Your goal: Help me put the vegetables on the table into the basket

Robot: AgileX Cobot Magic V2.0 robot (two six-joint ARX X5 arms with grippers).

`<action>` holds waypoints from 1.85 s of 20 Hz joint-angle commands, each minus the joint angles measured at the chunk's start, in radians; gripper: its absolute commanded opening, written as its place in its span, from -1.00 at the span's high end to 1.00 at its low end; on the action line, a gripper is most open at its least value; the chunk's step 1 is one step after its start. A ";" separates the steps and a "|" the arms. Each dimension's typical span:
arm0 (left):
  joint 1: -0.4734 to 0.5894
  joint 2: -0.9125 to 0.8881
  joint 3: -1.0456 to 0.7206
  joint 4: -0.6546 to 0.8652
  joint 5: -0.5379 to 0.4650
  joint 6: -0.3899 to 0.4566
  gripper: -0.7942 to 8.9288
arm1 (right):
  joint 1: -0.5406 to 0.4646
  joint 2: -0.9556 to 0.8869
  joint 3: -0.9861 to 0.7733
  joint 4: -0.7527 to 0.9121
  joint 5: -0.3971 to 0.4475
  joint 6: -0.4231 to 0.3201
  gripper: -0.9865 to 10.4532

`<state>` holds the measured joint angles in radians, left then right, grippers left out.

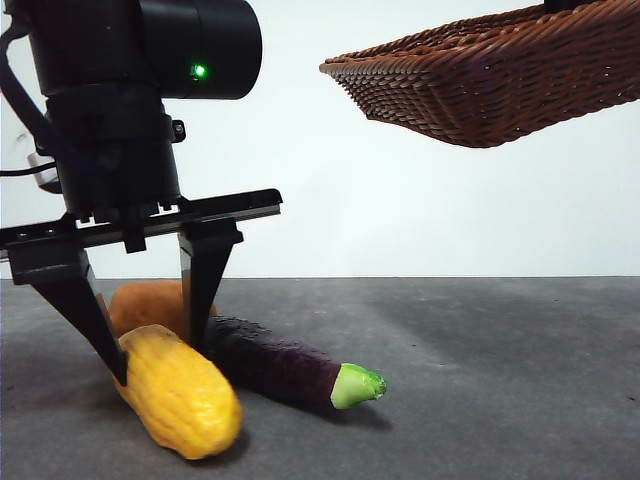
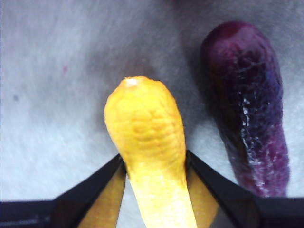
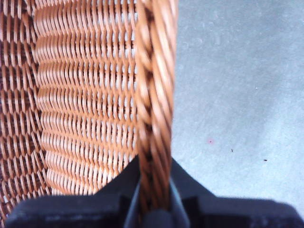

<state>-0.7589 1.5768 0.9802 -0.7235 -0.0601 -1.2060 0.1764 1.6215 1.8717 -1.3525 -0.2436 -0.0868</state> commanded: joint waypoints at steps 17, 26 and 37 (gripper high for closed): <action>-0.187 -0.460 0.002 0.120 0.084 0.359 0.86 | 0.029 -0.009 -0.082 -0.023 0.072 0.097 0.84; -0.111 -0.505 0.002 0.321 0.077 0.341 0.85 | 0.212 -0.009 -0.234 -0.004 0.177 0.169 0.84; -0.033 -0.381 0.002 0.319 0.138 0.289 -0.06 | 0.501 -0.009 -0.234 0.021 0.218 0.259 0.84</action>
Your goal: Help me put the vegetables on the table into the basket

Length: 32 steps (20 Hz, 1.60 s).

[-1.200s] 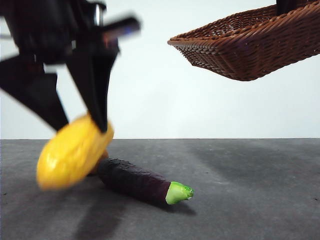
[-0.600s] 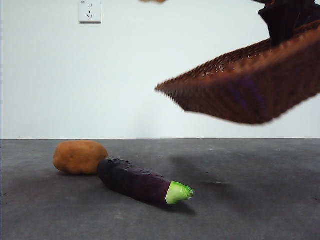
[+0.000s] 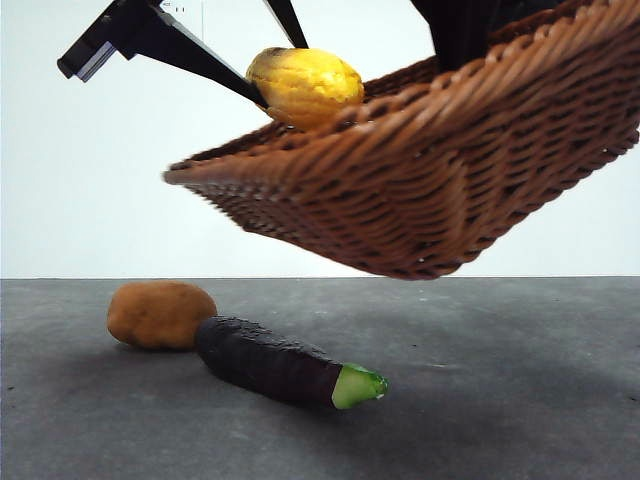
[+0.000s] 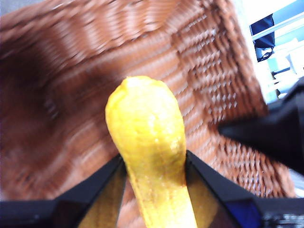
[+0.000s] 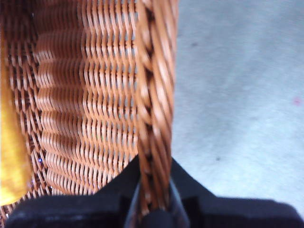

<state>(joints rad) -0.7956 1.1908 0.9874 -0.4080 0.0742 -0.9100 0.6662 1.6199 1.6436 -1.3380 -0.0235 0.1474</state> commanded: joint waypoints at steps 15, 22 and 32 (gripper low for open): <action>0.029 -0.093 0.225 -0.465 0.014 0.919 -0.12 | -0.248 -0.008 -0.006 -0.027 -0.002 -0.071 0.84; 0.138 0.076 0.225 -0.546 -0.203 1.493 -0.30 | -0.336 -0.008 -0.006 -0.029 -0.002 -0.104 0.84; 0.332 0.452 0.225 -0.389 -0.172 1.661 -0.34 | -0.341 -0.008 -0.006 -0.021 -0.003 -0.107 0.84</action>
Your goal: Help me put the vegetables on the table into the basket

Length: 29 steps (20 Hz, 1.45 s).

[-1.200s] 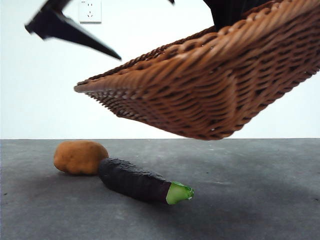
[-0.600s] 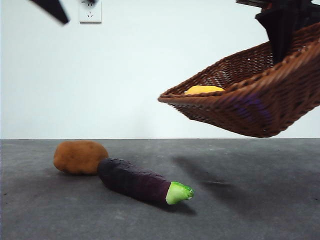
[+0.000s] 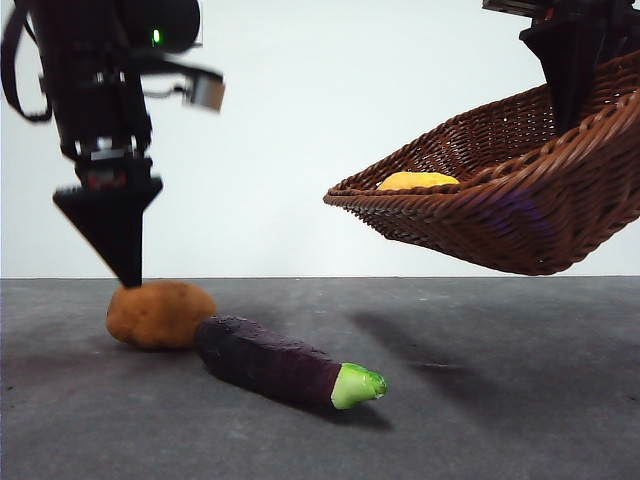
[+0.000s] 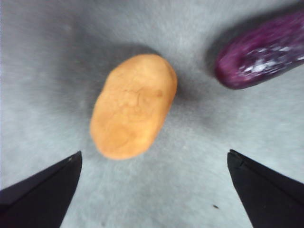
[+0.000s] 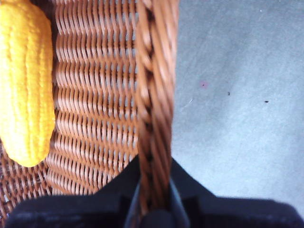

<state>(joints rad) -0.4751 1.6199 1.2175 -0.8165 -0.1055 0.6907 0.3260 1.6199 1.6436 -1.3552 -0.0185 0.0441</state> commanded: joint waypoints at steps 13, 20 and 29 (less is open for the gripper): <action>0.043 0.131 -0.005 0.117 0.121 0.121 -0.35 | 0.000 -0.008 -0.006 -0.006 -0.019 -0.003 0.84; 0.043 0.137 -0.005 0.130 0.135 0.121 0.87 | 0.000 -0.008 -0.006 -0.003 -0.019 -0.003 0.84; 0.086 0.125 0.227 -0.021 0.137 -0.329 0.85 | 0.000 -0.008 -0.006 0.024 -0.019 0.012 0.84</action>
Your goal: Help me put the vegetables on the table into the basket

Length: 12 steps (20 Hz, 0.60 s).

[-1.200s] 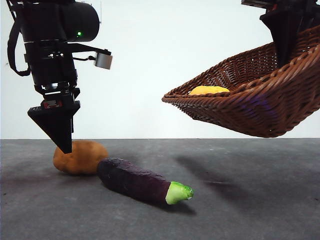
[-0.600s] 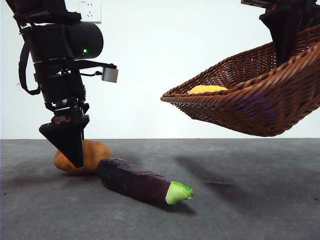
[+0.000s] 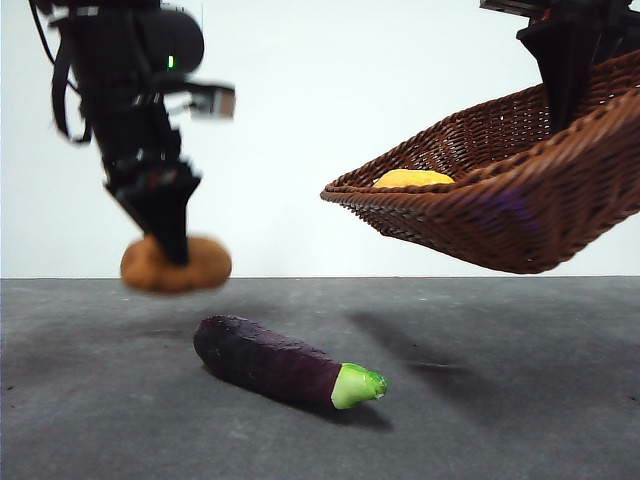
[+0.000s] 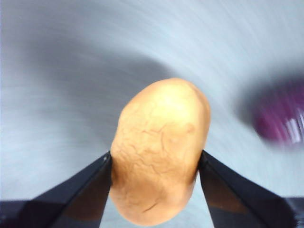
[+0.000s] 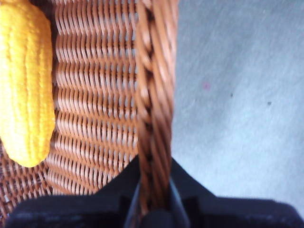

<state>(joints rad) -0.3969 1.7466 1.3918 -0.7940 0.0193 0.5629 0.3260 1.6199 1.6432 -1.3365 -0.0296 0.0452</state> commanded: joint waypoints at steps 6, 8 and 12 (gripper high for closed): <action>0.011 -0.004 0.354 -0.288 0.447 -0.632 0.85 | 0.000 -0.008 -0.006 0.058 -0.007 0.069 0.84; -0.005 -0.010 0.359 -0.254 0.603 -0.694 0.85 | 0.000 -0.008 -0.006 0.082 -0.006 0.098 0.84; -0.098 -0.010 0.359 -0.223 0.676 -0.708 0.85 | 0.000 -0.007 -0.006 0.126 -0.016 0.121 0.84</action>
<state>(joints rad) -0.4896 1.7405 1.7527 -1.0218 0.6876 -0.1345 0.3260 1.6199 1.6432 -1.2194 -0.0372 0.1467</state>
